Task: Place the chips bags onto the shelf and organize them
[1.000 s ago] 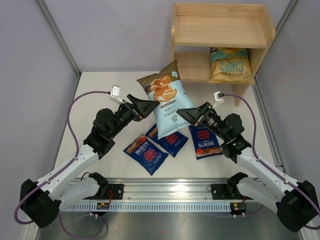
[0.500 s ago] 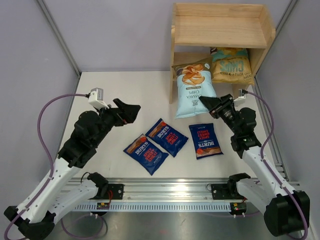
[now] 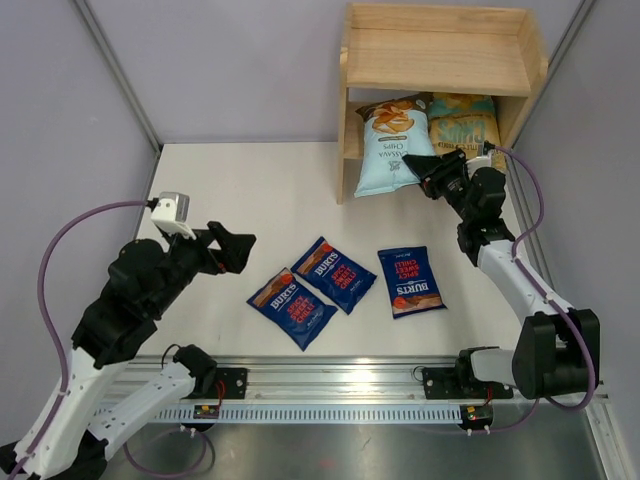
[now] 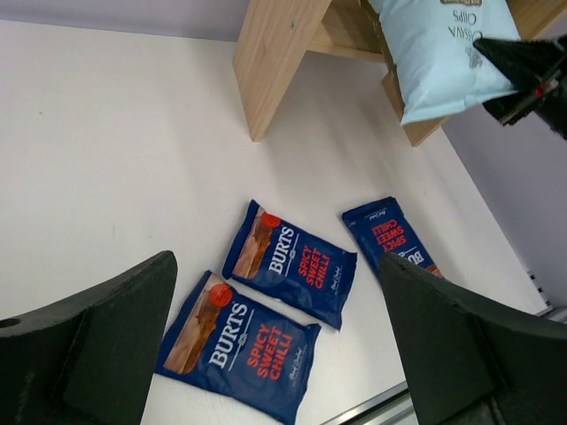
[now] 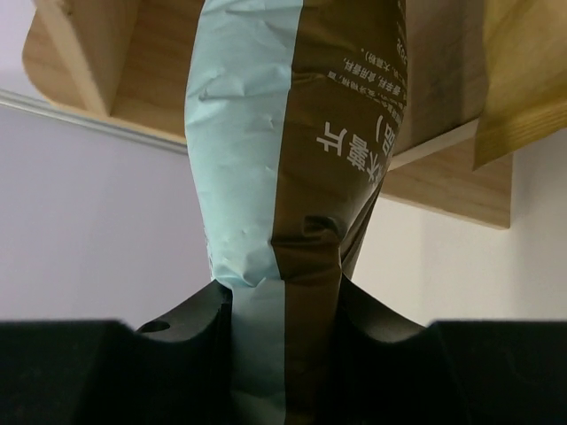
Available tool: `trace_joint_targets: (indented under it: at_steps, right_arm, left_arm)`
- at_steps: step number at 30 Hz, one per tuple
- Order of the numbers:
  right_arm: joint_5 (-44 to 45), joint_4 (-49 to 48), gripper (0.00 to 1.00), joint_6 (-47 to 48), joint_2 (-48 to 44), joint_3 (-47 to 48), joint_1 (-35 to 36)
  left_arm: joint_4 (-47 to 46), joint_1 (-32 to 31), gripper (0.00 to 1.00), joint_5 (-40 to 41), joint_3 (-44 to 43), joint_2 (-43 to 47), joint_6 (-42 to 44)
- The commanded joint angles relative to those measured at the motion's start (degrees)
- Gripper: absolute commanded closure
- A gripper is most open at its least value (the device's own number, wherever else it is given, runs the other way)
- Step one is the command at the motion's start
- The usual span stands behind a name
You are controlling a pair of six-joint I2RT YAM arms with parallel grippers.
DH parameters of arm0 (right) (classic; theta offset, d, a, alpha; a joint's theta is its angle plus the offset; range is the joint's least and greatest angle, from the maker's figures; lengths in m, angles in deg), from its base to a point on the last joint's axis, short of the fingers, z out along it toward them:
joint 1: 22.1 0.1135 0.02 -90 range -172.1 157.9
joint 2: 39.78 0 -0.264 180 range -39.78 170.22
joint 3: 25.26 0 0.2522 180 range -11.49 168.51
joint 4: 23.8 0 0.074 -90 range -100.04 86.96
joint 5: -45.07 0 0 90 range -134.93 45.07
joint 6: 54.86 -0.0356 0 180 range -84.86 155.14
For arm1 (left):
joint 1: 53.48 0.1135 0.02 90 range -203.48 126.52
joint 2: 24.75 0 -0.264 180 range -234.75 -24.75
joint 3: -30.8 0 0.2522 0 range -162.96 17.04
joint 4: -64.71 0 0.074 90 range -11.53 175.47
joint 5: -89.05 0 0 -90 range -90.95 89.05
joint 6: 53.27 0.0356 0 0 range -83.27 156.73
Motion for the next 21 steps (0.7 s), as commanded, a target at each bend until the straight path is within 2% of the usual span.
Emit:
trace_joint_targets:
  at_steps: [1, 5, 11, 15, 21]
  right_arm:
    - [3.5, -5.3, 0.78, -0.7, 0.6, 3.6, -0.5]
    - [3.7, -7.8, 0.78, -1.8, 1.8, 3.9, -0.4]
    - [4.5, -6.8, 0.78, -1.5, 8.6, 11.8, -0.5]
    - [5.0, -5.2, 0.78, -0.4, 13.1, 18.0, -0.4]
    - [4.2, -4.2, 0.76, -0.7, 21.1, 24.3, -0.3]
  left_arm:
    - [4.3, 0.0, 0.01, 1.0, -1.2, 3.0, 5.0]
    - [4.1, 0.0, 0.01, 3.4, 1.3, 5.1, 5.7]
    - [2.1, 0.0, 0.01, 7.5, 6.1, 6.9, 8.3]
    - [-1.3, 0.0, 0.01, 6.7, 10.5, 10.4, 8.7]
    - [-2.5, 0.0, 0.01, 5.7, 11.8, 11.9, 8.7]
